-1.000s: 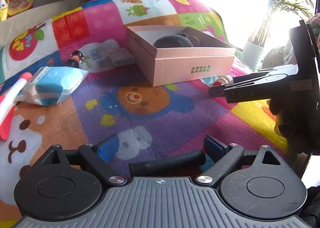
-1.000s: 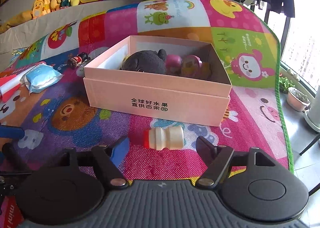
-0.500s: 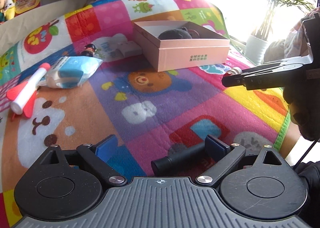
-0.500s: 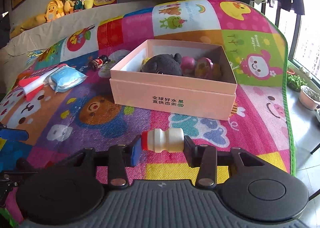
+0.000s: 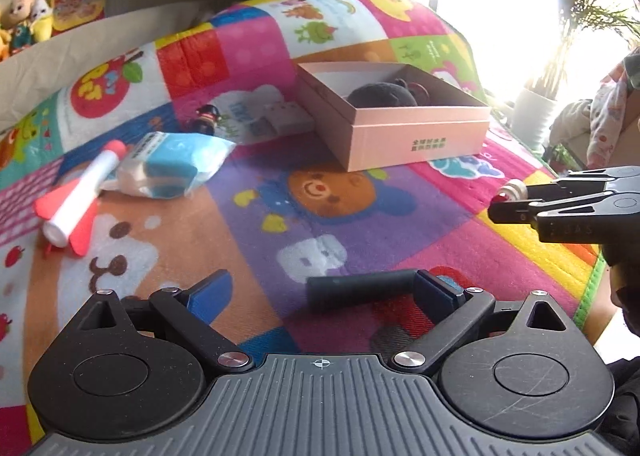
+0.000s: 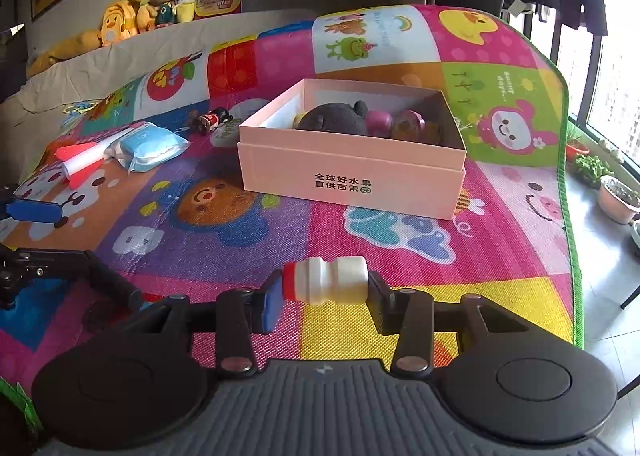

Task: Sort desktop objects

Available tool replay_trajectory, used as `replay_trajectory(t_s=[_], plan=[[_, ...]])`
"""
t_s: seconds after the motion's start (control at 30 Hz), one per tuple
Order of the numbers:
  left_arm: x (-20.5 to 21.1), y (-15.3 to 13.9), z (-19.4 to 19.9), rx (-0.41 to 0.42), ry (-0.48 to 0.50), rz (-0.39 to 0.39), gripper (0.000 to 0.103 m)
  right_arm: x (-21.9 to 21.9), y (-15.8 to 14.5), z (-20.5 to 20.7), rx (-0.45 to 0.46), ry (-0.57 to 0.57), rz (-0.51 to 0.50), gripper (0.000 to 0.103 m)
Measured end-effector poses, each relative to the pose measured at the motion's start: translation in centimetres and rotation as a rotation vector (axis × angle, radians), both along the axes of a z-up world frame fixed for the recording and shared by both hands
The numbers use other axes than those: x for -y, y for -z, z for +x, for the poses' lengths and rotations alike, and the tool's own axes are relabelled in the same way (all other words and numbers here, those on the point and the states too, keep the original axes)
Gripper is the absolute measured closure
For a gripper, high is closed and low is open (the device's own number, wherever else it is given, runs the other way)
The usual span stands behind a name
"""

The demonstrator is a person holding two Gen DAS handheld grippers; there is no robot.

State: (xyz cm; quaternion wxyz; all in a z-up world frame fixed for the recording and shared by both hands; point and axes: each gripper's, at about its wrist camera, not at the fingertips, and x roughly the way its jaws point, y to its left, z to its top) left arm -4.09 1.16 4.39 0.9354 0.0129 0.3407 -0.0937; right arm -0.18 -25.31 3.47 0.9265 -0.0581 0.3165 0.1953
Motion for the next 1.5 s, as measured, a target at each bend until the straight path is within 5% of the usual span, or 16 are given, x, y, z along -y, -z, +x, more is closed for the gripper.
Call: replay_trajectory(t_s=[0.3,0.43,0.5,0.93,1.07,1.2,1.5], plan=[[3.9,2.4,3.9,-0.014,0.064,0.036,0.004,-0.4,0.6,-0.2,-0.004,0.005,-0.002,0.060],[4.6,2.5,5.6,0.000,0.068,0.074,0.022,-0.1,0.9,-0.3,-0.017,0.008,-0.004,0.060],[4.5,2.3,5.9,-0.005,0.075,0.067,0.022,0.1,1.1,-0.4,-0.022,0.011,-0.007,0.060],[5.6,0.6,1.6,0.015,0.189,0.095,0.022,0.8,0.0,-1.9,-0.043,-0.045,-0.027,0.060],[5.9,-1.2,0.4,0.038,0.237,0.070,0.022,1.5,-1.7,-3.2,0.011,-0.070,-0.063,0.060],[6.9,-4.7,1.2,0.157,0.279,0.077,0.022,3.1,-5.7,-3.7,0.126,-0.068,-0.090,0.060],[10.9,-10.6,11.5,0.355,0.306,-0.023,0.021,6.6,-14.0,-1.8,0.341,0.045,-0.078,0.060]])
